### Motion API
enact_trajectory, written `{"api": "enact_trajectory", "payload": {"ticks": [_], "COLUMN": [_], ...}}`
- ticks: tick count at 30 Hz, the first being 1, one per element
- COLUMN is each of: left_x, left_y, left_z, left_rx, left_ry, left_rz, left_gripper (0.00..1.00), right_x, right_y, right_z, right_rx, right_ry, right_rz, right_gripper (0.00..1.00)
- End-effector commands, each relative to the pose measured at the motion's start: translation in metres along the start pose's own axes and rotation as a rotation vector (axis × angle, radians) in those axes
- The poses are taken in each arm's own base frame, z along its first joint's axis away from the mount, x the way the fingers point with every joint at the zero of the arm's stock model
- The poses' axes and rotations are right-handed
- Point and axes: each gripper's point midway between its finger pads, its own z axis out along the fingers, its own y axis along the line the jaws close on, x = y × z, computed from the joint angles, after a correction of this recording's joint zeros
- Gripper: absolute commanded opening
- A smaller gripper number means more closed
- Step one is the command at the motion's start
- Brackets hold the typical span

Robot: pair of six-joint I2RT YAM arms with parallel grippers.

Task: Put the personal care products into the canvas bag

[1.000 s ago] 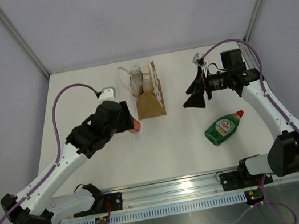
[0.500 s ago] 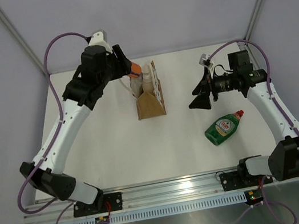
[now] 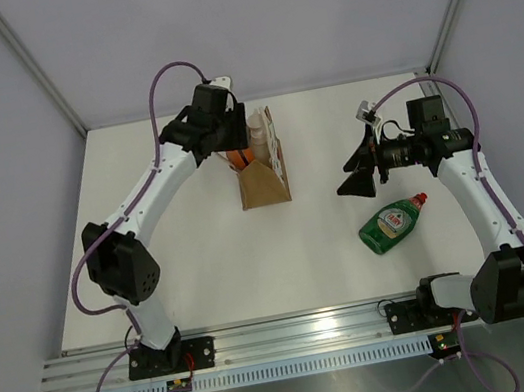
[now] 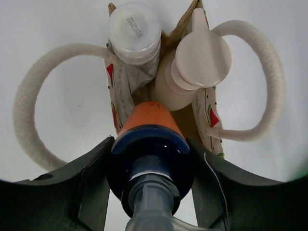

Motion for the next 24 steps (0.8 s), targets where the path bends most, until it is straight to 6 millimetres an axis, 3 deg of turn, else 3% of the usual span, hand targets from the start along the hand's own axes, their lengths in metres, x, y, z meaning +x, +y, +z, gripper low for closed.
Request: {"api": "enact_trajectory", "payload": {"ticks": [1,4,9,12,16,17,20,21,22,24], "left_x": [-0.054,-0.057,-0.043,-0.047,-0.037,-0.034,-0.027,-0.029,-0.025,-0.030], "left_y": [-0.005,-0.007,-0.006,-0.009,-0.007,-0.006,-0.004,-0.007,-0.008,-0.012], "left_z": [-0.005,0.013,0.046,0.053,0.059,0.059,0.054,0.051,0.051,0.040], "left_rx": [0.017,0.021,0.022,0.031,0.029,0.025,0.027,0.047,0.057,0.081], "left_ry": [-0.179,-0.212,-0.205,-0.229,-0.202,-0.197,-0.184,-0.193,-0.188,-0.208], "left_rz": [0.036,0.079,0.142,0.149,0.144,0.145,0.146,0.147,0.149,0.152], "left_gripper": [0.00,0.00,0.00,0.00,0.25,0.48,0.71,0.88,0.96,0.99], "right_x": [-0.003,0.003,0.015,0.021,0.038,0.042,0.063,0.072,0.083,0.094], "right_y": [0.001,-0.002,-0.004,-0.003,0.001,0.002,0.009,0.009,0.007,0.004], "right_z": [-0.003,-0.003,-0.003,-0.003,-0.007,-0.008,-0.014,-0.015,-0.019,-0.023], "right_rx": [0.003,0.014,0.023,0.018,0.000,-0.010,-0.055,-0.068,-0.083,-0.092], "right_ry": [-0.010,0.006,0.041,0.056,0.113,0.128,0.196,0.220,0.266,0.315], "right_rz": [-0.044,-0.048,-0.054,-0.056,-0.111,-0.137,-0.288,-0.327,-0.425,-0.508], "right_gripper": [0.99,1.00,1.00,1.00,0.99,0.99,1.00,0.99,1.00,1.00]}}
